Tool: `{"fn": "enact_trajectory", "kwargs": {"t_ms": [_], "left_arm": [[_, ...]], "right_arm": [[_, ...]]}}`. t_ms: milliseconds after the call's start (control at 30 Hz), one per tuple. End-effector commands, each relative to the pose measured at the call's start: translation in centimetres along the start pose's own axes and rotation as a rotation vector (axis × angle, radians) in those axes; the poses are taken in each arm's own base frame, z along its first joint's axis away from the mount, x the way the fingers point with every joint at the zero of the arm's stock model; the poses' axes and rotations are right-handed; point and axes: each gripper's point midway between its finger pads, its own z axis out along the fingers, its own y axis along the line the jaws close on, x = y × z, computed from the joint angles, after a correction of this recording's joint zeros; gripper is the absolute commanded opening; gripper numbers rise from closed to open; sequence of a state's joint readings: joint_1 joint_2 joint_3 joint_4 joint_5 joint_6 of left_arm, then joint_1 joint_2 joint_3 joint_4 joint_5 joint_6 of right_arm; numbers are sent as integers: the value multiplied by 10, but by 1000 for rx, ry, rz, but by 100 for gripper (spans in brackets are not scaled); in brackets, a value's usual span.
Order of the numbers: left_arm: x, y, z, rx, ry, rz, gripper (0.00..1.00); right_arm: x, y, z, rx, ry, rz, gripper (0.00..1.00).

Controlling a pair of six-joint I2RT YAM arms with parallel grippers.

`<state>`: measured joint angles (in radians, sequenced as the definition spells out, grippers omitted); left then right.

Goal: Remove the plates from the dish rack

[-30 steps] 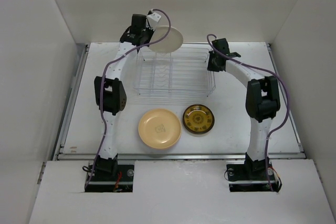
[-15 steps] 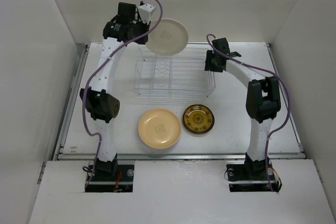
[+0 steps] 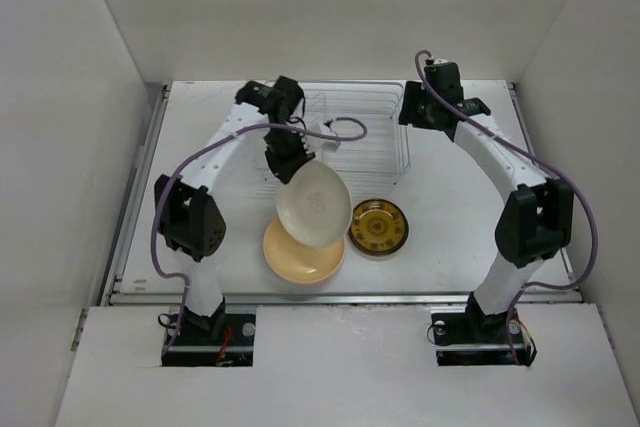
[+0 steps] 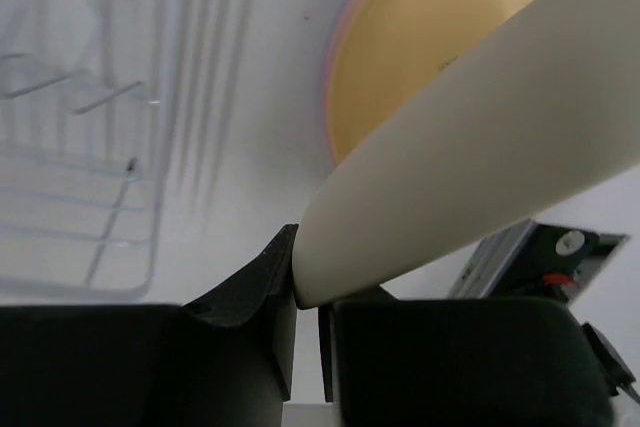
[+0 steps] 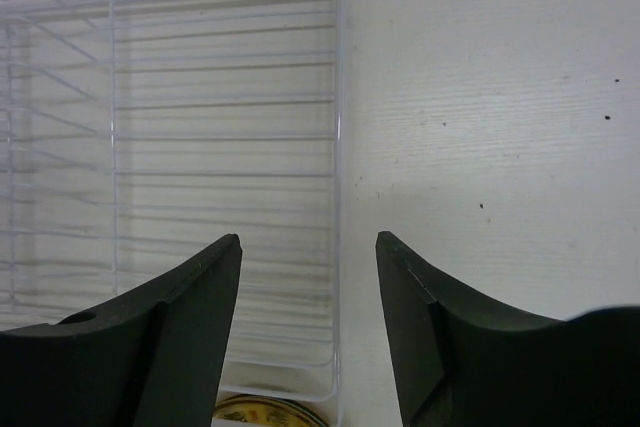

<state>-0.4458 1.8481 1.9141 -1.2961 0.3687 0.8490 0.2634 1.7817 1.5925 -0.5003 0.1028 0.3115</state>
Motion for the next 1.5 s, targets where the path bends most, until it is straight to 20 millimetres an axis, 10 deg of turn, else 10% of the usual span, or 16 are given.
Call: {"fn": "enact_trajectory", "kwargs": {"t_ms": [0,200,433,867,1033,1200,1467], "left_arm": [[60,-66,6,268,330,31,0],[68,-73,30,280,490,-44,2],[90,-70,33,198,662,-97,52],[51,-66,-10,54,339,-410,51],[62,-73,-15,4,313,-464,48],[119,-110,-1,137,500,-446,47],[148,-128,33,208,524,-425,31]], "right_arm": [[13,-4,-17,21,10,4,62],[16,6,-51,-17,-29,12,62],[21,10,-77,-46,-57,13,62],[24,-1,-138,-58,-118,26,65],[65,39,-144,-253,-22,-25,63],[152,107,-143,-393,165,-160,63],[198,153,-122,-463,206,-193,52]]}}
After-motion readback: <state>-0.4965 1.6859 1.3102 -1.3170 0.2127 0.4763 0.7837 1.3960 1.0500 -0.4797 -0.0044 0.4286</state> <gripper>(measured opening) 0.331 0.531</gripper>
